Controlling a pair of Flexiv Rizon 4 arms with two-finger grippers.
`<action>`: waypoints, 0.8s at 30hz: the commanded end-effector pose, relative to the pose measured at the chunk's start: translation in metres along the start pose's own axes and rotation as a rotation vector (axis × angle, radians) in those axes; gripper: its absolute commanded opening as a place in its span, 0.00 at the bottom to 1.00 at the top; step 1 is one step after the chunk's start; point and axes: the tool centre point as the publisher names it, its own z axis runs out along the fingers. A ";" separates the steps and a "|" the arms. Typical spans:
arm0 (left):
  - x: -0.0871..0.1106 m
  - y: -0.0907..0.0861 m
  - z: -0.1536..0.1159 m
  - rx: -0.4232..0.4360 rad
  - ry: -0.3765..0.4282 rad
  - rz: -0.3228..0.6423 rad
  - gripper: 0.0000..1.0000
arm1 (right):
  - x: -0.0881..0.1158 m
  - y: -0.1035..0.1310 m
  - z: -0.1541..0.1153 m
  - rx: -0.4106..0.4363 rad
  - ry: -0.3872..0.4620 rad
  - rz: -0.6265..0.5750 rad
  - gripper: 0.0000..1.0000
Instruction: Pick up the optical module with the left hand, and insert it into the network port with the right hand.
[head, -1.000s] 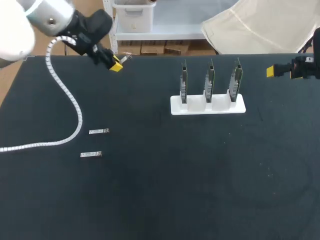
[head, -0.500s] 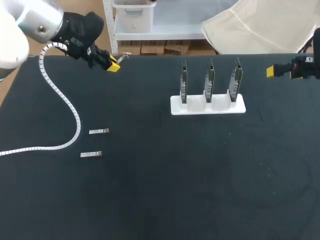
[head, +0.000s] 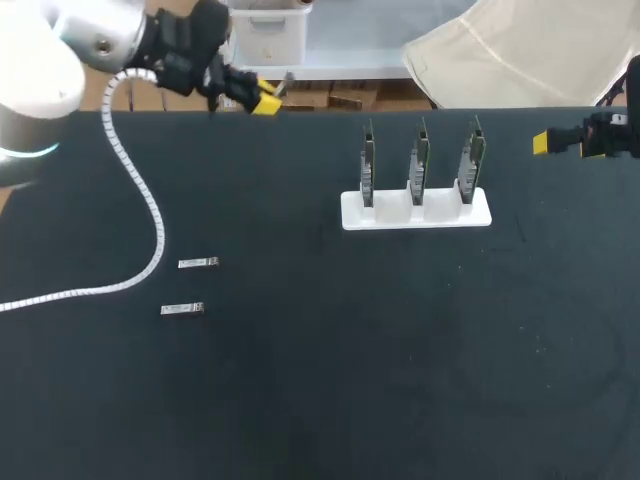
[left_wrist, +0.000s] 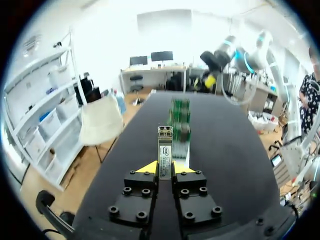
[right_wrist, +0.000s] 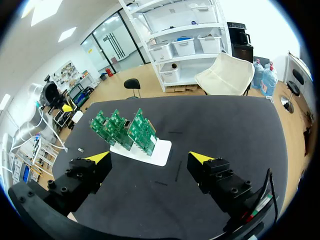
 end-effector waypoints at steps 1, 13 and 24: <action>-0.020 0.004 0.012 0.037 -0.118 0.038 0.00 | 0.000 0.001 0.000 0.006 -0.001 0.001 1.00; -0.043 -0.008 0.046 0.133 -0.238 -0.064 0.00 | 0.000 0.001 0.000 0.006 -0.001 0.001 1.00; -0.051 -0.008 0.067 0.128 -0.332 -0.028 0.00 | 0.000 0.001 0.000 0.006 -0.001 0.001 1.00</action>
